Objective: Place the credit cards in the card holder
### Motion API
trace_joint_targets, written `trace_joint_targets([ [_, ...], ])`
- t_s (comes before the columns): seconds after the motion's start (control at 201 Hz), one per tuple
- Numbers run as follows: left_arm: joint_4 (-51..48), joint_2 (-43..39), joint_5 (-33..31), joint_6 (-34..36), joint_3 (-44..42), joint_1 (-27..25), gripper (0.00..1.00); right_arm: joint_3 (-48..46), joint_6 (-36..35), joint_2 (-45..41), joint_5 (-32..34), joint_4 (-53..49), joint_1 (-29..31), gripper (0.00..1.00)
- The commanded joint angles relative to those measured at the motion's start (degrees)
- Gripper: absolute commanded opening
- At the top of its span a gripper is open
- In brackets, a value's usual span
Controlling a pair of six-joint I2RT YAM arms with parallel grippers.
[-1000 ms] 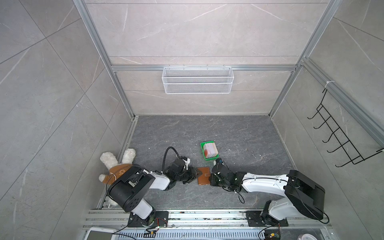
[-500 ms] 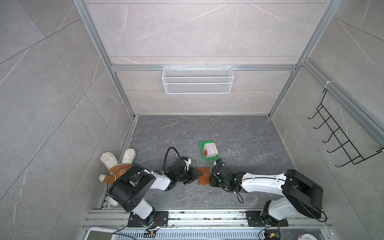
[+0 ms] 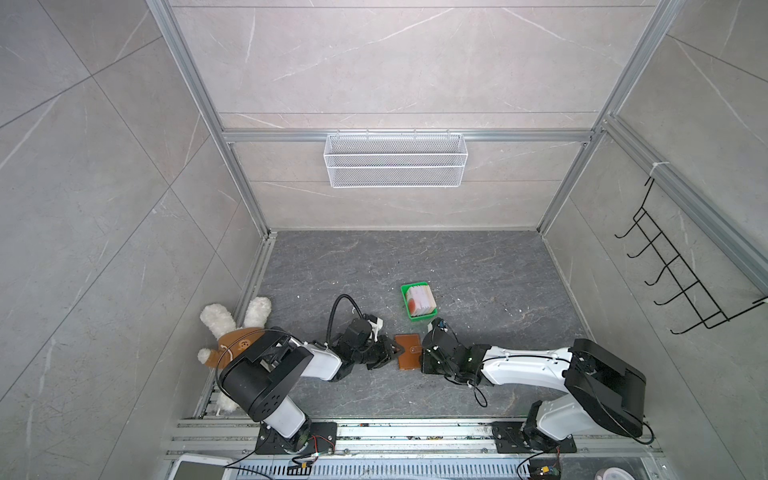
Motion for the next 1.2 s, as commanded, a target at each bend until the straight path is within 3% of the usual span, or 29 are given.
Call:
trace_joint_targets([
  [0.0,1.5,0.0,1.5,1.2,1.4,-0.4,0.21,0.7,-0.1,0.2,1.3,-2.9,0.5,0.18],
  [0.264,1.2,-0.3,0.9,1.6,1.0,-0.5,0.14,1.7,-0.4,-1.6,2.1,-4.8,0.4,0.18],
  [0.553,0.8,-1.4,1.0,2.0,1.3,-0.7,0.14,5.7,-4.3,-4.6,1.1,-8.7,0.4,0.22],
  [0.901,-0.8,-4.3,1.0,2.4,1.5,-1.2,0.14,15.8,-10.0,3.1,-2.5,-15.4,0.4,0.29],
  [1.195,-1.3,-5.7,0.7,2.5,1.4,-1.6,0.14,19.1,-11.7,6.7,0.0,-21.1,0.4,0.32],
])
